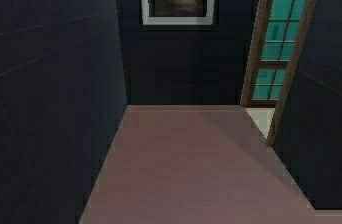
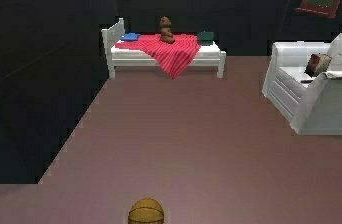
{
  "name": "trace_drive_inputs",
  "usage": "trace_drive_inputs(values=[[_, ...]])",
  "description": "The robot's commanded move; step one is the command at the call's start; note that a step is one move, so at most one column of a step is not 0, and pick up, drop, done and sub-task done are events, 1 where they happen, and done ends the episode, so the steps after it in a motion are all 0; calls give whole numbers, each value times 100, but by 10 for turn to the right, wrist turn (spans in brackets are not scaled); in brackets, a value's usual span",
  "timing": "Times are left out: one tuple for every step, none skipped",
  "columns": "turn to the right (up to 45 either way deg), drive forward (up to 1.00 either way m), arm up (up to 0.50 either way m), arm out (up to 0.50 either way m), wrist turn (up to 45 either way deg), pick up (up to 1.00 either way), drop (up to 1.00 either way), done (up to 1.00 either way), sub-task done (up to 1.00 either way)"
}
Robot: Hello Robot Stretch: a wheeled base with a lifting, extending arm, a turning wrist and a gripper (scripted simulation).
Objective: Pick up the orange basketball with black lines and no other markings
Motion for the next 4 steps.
trace_drive_inputs(values=[[0,0,18,0,0,0,0,0,0],[0,0,0,38,0,0,0,0,0],[0,0,0,0,450,0,0,0,0],[0,0,0,0,450,0,0,0,0]])
